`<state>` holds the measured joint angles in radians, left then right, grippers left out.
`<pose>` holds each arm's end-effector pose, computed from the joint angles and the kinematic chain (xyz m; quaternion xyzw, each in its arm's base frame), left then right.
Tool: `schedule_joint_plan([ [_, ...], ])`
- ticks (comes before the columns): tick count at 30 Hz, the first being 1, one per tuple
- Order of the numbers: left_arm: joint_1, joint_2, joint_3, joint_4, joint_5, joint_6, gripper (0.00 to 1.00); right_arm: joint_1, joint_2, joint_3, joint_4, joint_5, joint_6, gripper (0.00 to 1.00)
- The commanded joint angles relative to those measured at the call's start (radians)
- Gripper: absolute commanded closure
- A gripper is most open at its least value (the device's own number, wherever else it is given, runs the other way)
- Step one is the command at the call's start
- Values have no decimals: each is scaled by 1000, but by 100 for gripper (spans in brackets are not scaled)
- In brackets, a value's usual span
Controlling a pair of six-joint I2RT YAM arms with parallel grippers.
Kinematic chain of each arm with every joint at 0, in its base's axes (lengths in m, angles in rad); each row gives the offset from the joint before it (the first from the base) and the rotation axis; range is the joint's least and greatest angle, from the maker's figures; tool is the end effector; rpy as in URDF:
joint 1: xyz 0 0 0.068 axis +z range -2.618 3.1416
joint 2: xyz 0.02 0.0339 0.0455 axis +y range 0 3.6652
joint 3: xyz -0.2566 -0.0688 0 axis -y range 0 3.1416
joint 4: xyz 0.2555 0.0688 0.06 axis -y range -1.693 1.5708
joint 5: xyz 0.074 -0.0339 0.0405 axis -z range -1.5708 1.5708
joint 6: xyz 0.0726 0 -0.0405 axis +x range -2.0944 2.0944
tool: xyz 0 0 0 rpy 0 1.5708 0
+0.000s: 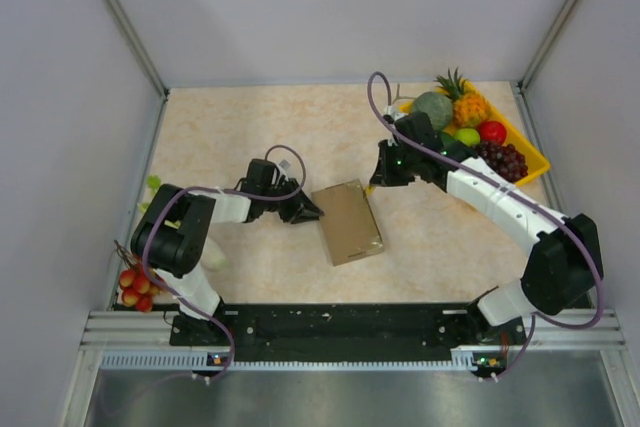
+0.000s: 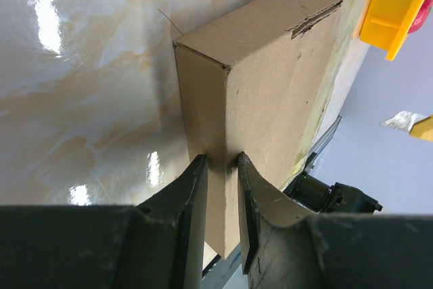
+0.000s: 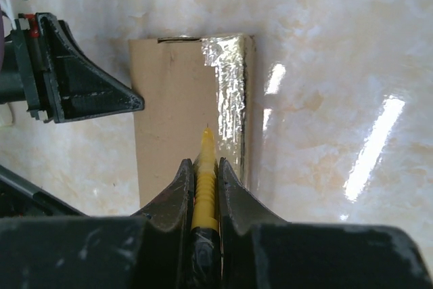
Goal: Unpack the express box
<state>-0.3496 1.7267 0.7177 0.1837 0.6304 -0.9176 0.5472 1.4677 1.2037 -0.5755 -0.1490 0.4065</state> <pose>0.3017 -0.1555 0.0853 -0.1397 0.8816 -0.4377 0.1081 0.2961 0.1930 0.2515 -0.0920 0.9271 0.2254 0.2849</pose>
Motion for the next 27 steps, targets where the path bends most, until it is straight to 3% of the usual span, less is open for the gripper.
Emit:
schedule_joint_plan([
  [1, 11, 11, -50, -119, -80, 34, 87, -13, -41, -10, -4, 129, 46, 100],
  [13, 37, 0, -100, -98, -61, 52, 92, -23, 88, -15, -7, 154, 81, 100],
  [22, 52, 27, -118, -49, -32, 37, 92, -23, 91, 7, -4, -27, 64, 100],
  [27, 81, 28, -193, 98, -5, -45, 88, -23, 45, 3, -6, -104, 98, 100],
])
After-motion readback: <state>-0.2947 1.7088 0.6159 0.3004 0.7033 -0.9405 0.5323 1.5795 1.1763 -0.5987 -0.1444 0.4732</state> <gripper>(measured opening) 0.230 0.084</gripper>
